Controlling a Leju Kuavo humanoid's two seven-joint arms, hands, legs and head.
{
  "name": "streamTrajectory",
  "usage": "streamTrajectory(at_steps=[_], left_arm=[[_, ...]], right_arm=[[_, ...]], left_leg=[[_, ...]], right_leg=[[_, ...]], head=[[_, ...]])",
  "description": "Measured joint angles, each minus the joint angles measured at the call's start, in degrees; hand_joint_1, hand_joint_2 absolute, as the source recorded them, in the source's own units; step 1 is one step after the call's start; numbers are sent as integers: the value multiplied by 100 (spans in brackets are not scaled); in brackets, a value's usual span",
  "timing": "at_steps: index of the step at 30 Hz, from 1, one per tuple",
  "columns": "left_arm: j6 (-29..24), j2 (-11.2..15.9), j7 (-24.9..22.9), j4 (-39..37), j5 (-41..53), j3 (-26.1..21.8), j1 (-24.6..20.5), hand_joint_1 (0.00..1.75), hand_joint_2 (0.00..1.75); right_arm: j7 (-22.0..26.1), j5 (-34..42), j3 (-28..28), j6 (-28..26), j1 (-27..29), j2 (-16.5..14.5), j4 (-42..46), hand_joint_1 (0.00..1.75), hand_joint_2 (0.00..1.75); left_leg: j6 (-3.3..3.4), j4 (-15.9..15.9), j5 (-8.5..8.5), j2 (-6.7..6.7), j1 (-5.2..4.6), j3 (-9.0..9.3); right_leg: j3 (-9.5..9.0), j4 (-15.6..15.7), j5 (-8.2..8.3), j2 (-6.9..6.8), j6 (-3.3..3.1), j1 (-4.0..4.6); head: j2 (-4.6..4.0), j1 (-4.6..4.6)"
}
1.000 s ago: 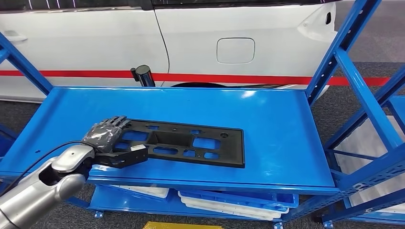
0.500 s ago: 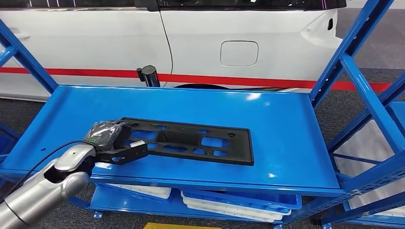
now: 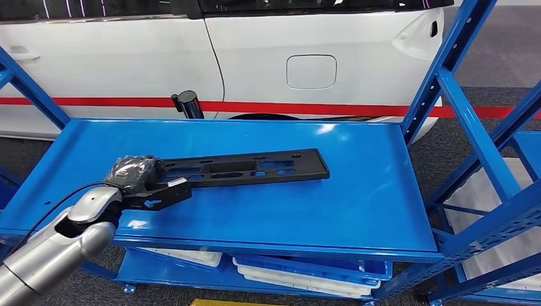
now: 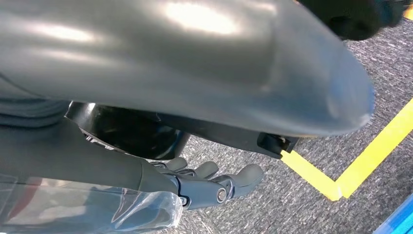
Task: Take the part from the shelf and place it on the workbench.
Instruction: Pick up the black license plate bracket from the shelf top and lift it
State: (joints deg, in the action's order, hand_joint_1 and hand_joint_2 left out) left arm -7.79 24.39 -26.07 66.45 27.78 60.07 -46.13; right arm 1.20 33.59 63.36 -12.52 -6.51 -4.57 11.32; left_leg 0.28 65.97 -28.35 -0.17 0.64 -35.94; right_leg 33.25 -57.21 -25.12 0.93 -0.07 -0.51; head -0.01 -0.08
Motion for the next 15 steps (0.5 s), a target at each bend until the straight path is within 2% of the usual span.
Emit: streamTrajectory(at_steps=[2, 3, 5, 7, 9, 11, 12, 13, 14, 15], left_arm=[[1, -4, 11, -4, -7, -4, -22, 175, 175], [1, -6, 19, -7, -12, -7, -29, 175, 175], [-5, -9, 38, -10, -21, -11, -30, 175, 175], [-46, -16, 51, -10, -40, -18, -18, 175, 175], [-173, -22, 74, -8, -110, -37, 22, 175, 175], [-419, -22, 134, -1, -251, -90, 116, 175, 175], [-580, -21, 181, 7, -345, -132, 179, 175, 175], [-767, -21, 247, 20, -462, -186, 248, 175, 175], [-973, -20, 337, 45, -595, -249, 326, 175, 175], [-1175, -19, 440, 79, -733, -324, 410, 175, 175]], right_arm=[[0, -2, 4, -10, -9, -22, 0, 0, 0], [0, -2, 6, -37, -14, -35, 0, 0, 0], [2, -3, 8, -97, -19, -52, 0, 0, 0], [12, 2, 9, -128, -18, -57, 0, 0, 0], [31, 13, 10, -135, -18, -57, 0, 0, 0], [54, 28, 12, -137, -26, -57, 0, 0, 0], [62, 41, 12, -137, -32, -57, 0, 0, 0], [65, 55, 12, -138, -37, -56, 0, 0, 0], [64, 77, 12, -137, -35, -56, 0, 0, 0], [63, 95, 12, -137, -28, -54, 0, 0, 0]], left_leg=[[97, -808, 284, 2, -72, 382], [138, -1010, 333, 6, -104, 463], [194, -1101, 347, 9, -147, 470], [233, -1209, 428, 10, -123, 545], [256, -1309, 509, 21, -87, 615], [265, -1317, 519, 38, -95, 611], [264, -1316, 518, 45, -98, 609], [263, -1313, 516, 49, -99, 609], [259, -1309, 514, 47, -99, 612], [251, -1302, 508, 42, -97, 616]], right_leg=[[-19, 1, 2, 0, 18, -4], [-19, 6, 5, -3, 46, -12], [-25, 36, 18, -8, 124, -29], [-27, 4, -17, -17, 179, -29], [138, -399, -282, -27, 204, -18], [460, -1130, -651, -32, 230, -18], [568, -1386, -733, -35, 243, -20], [590, -1461, -714, -37, 253, -20], [488, -1282, -580, -41, 255, -21], [294, -907, -376, -45, 251, -21]], head=[[0, 0], [0, -2], [1, -5], [0, -6], [-1, 4], [-2, 14], [-1, 16], [0, 17], [0, 18], [0, 19]])
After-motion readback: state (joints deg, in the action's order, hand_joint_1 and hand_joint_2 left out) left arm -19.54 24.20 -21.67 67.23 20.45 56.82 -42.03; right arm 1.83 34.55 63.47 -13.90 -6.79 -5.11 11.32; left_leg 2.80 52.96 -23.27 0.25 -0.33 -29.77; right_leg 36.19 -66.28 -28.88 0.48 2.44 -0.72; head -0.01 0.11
